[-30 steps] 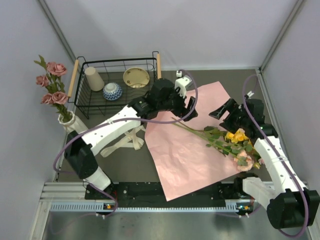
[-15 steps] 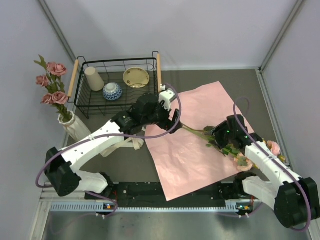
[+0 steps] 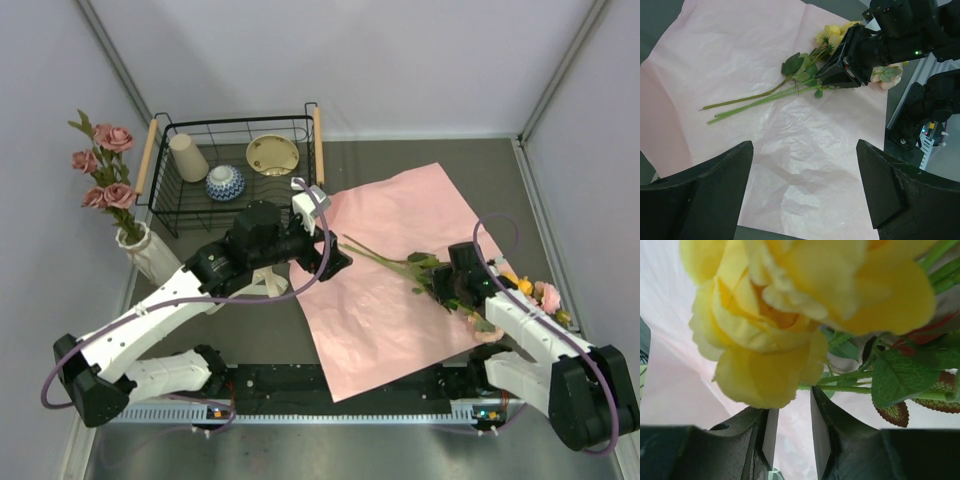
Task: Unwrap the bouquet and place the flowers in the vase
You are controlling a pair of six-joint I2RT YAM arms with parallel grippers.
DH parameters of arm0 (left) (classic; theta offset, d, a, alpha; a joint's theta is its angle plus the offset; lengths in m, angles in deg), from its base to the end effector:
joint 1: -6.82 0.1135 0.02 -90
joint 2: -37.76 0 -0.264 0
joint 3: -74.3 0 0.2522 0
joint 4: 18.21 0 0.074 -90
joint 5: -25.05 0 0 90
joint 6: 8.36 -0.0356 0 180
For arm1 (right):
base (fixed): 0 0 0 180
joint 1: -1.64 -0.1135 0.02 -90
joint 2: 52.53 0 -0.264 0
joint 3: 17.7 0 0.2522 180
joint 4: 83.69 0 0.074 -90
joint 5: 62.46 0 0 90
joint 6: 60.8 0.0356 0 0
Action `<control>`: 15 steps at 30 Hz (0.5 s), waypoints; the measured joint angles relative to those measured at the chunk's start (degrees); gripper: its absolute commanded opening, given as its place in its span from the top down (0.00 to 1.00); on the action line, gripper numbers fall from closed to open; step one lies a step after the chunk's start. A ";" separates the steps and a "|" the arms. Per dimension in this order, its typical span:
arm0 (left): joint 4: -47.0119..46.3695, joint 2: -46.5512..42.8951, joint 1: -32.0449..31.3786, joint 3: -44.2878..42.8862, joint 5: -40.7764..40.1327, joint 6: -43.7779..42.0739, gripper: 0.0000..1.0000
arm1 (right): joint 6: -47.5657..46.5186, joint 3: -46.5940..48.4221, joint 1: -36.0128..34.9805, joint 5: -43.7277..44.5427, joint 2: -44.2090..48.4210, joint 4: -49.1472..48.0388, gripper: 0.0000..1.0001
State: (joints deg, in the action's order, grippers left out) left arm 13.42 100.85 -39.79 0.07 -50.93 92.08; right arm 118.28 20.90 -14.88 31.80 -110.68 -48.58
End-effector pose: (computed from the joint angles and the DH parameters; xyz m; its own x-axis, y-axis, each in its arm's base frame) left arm 0.1652 -0.1873 0.3596 -0.3925 0.1593 -0.9059 0.8031 0.5394 -0.2531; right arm 0.1749 0.0491 0.1640 -0.2549 0.9644 -0.0699 0.7781 0.2475 0.5774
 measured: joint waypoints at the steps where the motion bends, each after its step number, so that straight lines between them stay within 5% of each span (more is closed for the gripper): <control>1: -0.15 -0.83 0.00 0.31 0.13 -0.15 0.10 | 0.96 -0.26 0.00 0.44 0.00 -0.13 0.69; 15: 2.51 -3.72 0.00 2.21 0.26 -3.10 0.10 | 6.43 -1.31 0.00 3.56 -3.56 -2.40 0.69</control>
State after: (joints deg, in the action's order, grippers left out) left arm 15.93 97.13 -39.79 2.28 -50.67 88.98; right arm 124.71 19.59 -14.88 35.36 -114.24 -50.99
